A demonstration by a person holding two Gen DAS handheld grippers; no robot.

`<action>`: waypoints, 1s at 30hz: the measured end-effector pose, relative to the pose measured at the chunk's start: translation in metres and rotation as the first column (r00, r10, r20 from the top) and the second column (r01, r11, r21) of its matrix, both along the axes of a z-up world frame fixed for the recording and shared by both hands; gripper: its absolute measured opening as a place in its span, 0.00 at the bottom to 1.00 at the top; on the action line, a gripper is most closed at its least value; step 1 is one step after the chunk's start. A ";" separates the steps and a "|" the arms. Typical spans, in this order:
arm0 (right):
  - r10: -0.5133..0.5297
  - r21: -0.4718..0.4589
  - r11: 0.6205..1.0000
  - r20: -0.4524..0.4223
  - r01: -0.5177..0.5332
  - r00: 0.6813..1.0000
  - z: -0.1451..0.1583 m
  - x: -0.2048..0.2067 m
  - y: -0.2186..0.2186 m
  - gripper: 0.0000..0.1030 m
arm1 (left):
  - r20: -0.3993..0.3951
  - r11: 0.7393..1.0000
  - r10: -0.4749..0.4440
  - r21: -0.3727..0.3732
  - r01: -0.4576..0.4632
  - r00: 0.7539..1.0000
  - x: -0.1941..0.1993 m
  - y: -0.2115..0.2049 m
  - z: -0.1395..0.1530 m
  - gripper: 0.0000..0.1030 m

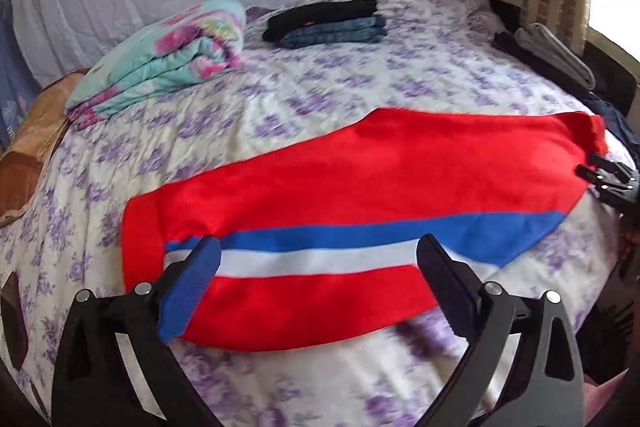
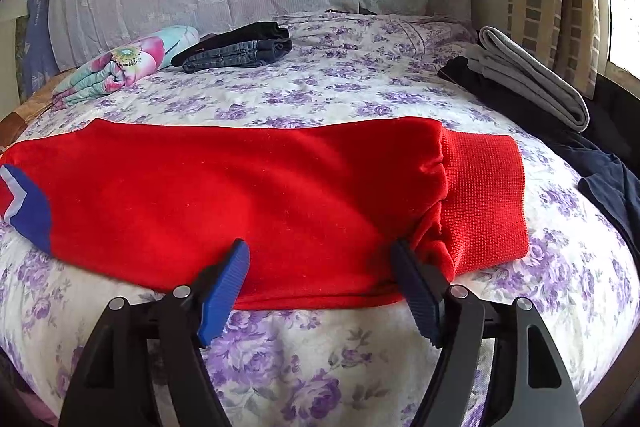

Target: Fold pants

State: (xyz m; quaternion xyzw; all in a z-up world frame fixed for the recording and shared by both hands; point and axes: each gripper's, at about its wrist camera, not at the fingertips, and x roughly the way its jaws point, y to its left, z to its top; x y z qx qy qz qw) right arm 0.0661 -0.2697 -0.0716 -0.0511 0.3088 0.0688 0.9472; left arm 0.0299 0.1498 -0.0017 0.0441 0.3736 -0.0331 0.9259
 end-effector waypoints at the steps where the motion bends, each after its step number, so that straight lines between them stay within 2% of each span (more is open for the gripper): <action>1: -0.001 0.000 1.000 0.000 0.001 1.000 0.000 -0.001 0.001 0.73 | 0.009 1.000 -0.019 -0.011 0.020 1.000 0.002 -0.011 0.005 0.93; 4: 0.001 0.000 1.000 0.000 -0.001 1.000 0.000 0.000 0.001 0.73 | 0.003 0.992 -0.076 -0.098 0.076 0.997 0.015 -0.048 0.005 0.95; 5: 0.001 0.000 1.000 0.000 -0.001 1.000 0.000 0.000 0.001 0.73 | -0.012 0.991 -0.082 -0.106 0.080 0.997 0.019 -0.060 -0.002 0.95; 7: 0.001 0.002 1.000 0.001 -0.001 1.000 0.000 0.000 0.001 0.73 | -0.058 0.995 -0.067 -0.082 0.062 0.996 0.027 -0.077 -0.020 0.95; 10: 0.008 0.006 1.000 0.003 -0.008 1.000 0.001 0.000 0.002 0.74 | -0.176 0.999 -0.016 -0.051 0.007 0.984 0.037 -0.081 -0.059 0.95; 13: 0.014 0.009 1.000 0.006 -0.014 1.000 0.001 -0.001 0.003 0.74 | -0.137 1.000 0.000 0.004 0.000 0.991 0.023 -0.084 -0.064 0.95; 19: 0.014 0.015 1.000 0.011 -0.014 1.000 0.000 -0.003 0.003 0.74 | -0.136 0.999 0.041 0.038 -0.036 0.990 0.005 -0.069 -0.056 0.96; 23: 0.012 0.016 1.000 0.011 -0.012 1.000 0.000 -0.004 0.003 0.74 | -0.145 0.995 0.056 0.086 -0.044 0.988 -0.006 -0.072 -0.049 0.96; 25: 0.012 0.015 1.000 0.012 -0.012 1.000 0.000 -0.003 0.003 0.74 | -0.149 0.998 0.039 0.044 -0.032 0.988 -0.005 -0.074 -0.036 0.96; 28: 0.015 0.016 1.000 0.009 -0.015 1.000 0.000 -0.004 0.003 0.75 | -0.082 0.994 -0.033 -0.104 0.024 0.996 0.008 -0.084 -0.004 0.95; 30: 0.017 0.016 1.000 0.008 -0.018 1.000 0.000 -0.004 0.004 0.76 | -0.052 0.988 -0.071 -0.140 0.063 0.996 0.032 -0.096 0.008 0.95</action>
